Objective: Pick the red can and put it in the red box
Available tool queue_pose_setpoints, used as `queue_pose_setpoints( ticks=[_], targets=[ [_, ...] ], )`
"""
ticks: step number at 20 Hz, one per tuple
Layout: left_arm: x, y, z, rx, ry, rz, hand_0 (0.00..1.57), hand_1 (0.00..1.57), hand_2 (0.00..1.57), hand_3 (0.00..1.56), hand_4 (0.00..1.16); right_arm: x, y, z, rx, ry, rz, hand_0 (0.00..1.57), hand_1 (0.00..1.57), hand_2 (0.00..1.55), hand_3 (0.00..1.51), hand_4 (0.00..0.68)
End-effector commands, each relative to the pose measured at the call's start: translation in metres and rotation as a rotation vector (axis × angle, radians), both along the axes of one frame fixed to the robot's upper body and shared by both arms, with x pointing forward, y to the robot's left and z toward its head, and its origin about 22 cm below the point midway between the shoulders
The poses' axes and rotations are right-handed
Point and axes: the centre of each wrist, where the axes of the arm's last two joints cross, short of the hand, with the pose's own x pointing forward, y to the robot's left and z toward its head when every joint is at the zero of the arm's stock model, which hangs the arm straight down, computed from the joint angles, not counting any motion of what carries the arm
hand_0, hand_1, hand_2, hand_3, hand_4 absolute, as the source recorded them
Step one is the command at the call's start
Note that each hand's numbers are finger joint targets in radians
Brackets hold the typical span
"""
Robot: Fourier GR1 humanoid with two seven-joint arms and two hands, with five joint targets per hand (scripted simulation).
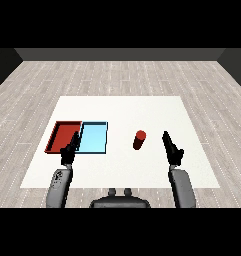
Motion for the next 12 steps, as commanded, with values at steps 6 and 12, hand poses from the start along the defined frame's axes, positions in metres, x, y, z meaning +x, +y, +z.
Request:
queue_pose_setpoints(
  ticks=[6,12],
  targets=[
    [0.007,-0.021,0.022,-0.072,0.001,-0.003,0.0,0.0,0.0,0.0,0.0,0.026,-0.06,0.005,0.052,0.039,-0.005,0.0,0.0,0.0,0.0,0.0],
    [0.009,0.009,0.008,-0.152,-0.454,-0.055,0.0,0.0,0.0,0.0,0.0,0.027,-0.054,-0.003,0.121,-0.306,0.058,0.0,0.0,0.0,0.0,0.0]
  ],
)
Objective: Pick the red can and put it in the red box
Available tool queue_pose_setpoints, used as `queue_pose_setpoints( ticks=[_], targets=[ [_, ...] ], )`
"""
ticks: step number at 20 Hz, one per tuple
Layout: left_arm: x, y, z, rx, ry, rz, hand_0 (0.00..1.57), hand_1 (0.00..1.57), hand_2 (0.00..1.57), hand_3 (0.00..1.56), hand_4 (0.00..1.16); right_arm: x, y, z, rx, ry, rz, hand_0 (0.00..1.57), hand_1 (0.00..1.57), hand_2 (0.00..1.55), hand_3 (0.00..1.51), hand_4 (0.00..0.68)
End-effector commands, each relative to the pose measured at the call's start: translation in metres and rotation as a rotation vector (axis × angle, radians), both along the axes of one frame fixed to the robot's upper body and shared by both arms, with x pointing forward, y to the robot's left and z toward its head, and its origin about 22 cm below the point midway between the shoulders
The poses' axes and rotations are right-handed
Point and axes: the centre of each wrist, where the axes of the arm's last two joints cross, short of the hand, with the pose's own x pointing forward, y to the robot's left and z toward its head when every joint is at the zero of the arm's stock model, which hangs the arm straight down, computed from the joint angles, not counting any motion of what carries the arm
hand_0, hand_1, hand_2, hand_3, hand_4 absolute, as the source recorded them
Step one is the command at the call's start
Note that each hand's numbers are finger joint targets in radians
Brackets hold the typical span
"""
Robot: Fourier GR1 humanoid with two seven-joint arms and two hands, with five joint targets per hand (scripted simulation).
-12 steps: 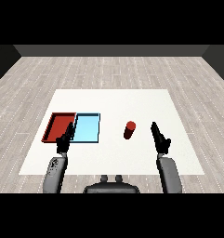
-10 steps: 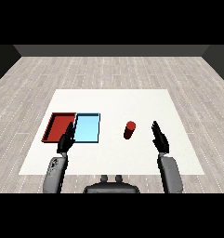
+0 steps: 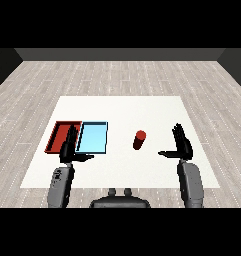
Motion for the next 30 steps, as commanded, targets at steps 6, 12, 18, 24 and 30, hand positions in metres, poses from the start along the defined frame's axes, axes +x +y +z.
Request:
queue_pose_setpoints(
  ticks=[6,12,18,24,30],
  targets=[
    [-0.004,-0.006,-0.03,-0.017,-0.115,-0.009,0.0,0.0,0.0,0.0,0.0,0.009,-0.021,-0.013,0.022,-0.097,0.029,0.0,0.0,0.0,0.0,0.0],
    [-0.015,-0.025,-0.031,-0.057,-0.113,-0.014,0.0,0.0,0.0,0.0,0.0,0.023,-0.006,-0.009,0.055,-0.06,0.047,0.0,0.0,0.0,0.0,0.0],
    [0.003,-0.003,-0.013,-0.053,-0.128,-0.039,0.0,0.0,0.0,0.0,0.0,0.034,0.012,-0.015,0.066,-0.016,0.08,0.0,0.0,0.0,0.0,0.0],
    [0.006,-0.013,-0.028,-0.083,-0.133,-0.029,0.0,0.0,0.0,0.0,0.0,0.031,-0.008,-0.043,0.093,0.018,0.089,0.0,0.0,0.0,0.0,0.0],
    [0.013,0.001,-0.008,-0.076,-0.151,-0.019,0.0,0.0,0.0,0.0,0.0,0.041,0.023,-0.049,0.119,0.058,0.122,0.0,0.0,0.0,0.0,0.0]
  ],
)
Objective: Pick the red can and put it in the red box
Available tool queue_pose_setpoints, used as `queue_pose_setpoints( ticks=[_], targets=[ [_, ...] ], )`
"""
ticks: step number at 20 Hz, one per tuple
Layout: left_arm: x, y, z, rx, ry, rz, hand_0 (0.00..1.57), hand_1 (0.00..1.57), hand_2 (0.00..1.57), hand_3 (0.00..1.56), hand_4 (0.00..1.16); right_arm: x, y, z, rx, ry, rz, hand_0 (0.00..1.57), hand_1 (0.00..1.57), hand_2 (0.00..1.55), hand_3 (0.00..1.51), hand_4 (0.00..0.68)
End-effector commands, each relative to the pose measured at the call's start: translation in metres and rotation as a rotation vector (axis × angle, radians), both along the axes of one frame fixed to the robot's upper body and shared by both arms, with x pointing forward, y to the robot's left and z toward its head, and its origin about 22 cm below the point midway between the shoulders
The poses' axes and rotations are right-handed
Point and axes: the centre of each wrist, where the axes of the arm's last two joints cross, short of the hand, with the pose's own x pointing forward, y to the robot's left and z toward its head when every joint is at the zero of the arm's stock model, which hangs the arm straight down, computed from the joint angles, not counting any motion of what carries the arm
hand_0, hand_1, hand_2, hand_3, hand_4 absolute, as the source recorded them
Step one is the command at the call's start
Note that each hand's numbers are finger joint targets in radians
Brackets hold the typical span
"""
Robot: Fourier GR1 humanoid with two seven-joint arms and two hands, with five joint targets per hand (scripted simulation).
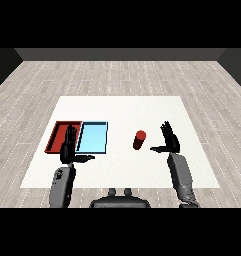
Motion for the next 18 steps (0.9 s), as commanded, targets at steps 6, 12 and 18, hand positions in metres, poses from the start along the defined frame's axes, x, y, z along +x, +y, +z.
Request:
queue_pose_setpoints(
  ticks=[6,12,18],
  targets=[
    [0.01,-0.008,0.007,-0.001,-0.005,-0.004,0.0,0.0,0.0,0.0,0.0,0.023,0.049,-0.015,0.034,0.062,0.065,0.0,0.0,0.0,0.0,0.0],
    [0.007,0.02,0.001,-0.024,-0.003,-0.002,0.0,0.0,0.0,0.0,0.0,0.019,0.045,-0.022,0.072,0.075,0.068,0.0,0.0,0.0,0.0,0.0],
    [-0.014,0.0,0.009,-0.016,-0.014,-0.014,0.0,0.0,0.0,0.0,0.0,0.008,0.068,-0.055,0.105,0.086,0.08,0.0,0.0,0.0,0.0,0.0]
  ],
)
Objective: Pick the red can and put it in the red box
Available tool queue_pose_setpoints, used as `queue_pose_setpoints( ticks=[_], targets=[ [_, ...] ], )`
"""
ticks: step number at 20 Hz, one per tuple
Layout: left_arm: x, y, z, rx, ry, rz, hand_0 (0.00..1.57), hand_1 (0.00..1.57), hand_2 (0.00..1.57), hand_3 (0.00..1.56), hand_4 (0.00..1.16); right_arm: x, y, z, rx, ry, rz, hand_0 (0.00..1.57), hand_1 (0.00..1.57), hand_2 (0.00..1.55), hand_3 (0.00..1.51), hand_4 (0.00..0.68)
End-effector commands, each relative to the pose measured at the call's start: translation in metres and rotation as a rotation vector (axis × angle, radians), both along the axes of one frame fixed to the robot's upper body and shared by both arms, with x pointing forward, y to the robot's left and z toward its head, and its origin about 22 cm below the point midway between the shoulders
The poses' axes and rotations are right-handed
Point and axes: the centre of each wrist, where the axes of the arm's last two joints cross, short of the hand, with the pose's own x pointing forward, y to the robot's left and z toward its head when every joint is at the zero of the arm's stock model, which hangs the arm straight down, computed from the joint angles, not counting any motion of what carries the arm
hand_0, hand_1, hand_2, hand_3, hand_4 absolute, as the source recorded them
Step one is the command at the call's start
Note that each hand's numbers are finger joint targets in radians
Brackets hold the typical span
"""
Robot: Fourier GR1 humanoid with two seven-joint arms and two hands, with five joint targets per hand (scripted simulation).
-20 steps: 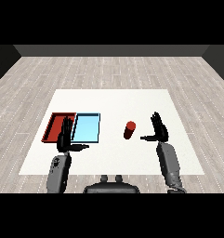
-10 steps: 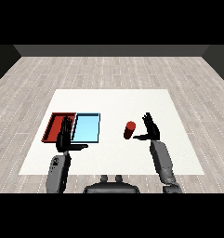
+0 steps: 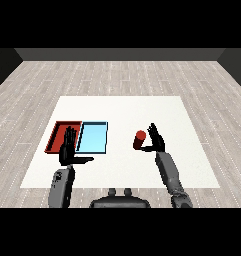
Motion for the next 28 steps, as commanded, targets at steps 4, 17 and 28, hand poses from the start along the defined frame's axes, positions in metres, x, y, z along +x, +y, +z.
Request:
queue_pose_setpoints(
  ticks=[4,17,28],
  targets=[
    [-0.008,0.006,0.0,0.02,0.01,0.007,0.0,0.0,0.0,0.0,0.0,-0.008,0.023,-0.024,0.003,0.026,0.018,0.0,0.0,0.0,0.0,0.0],
    [-0.001,0.011,-0.013,0.026,0.006,0.0,0.0,0.0,0.0,0.0,0.0,0.024,0.027,-0.007,0.064,0.028,0.049,0.0,0.0,0.0,0.0,0.0],
    [0.005,0.009,-0.009,0.015,-0.003,0.026,0.0,0.0,0.0,0.0,0.0,0.034,0.022,-0.015,0.051,0.074,0.059,0.0,0.0,0.0,0.0,0.0]
  ],
)
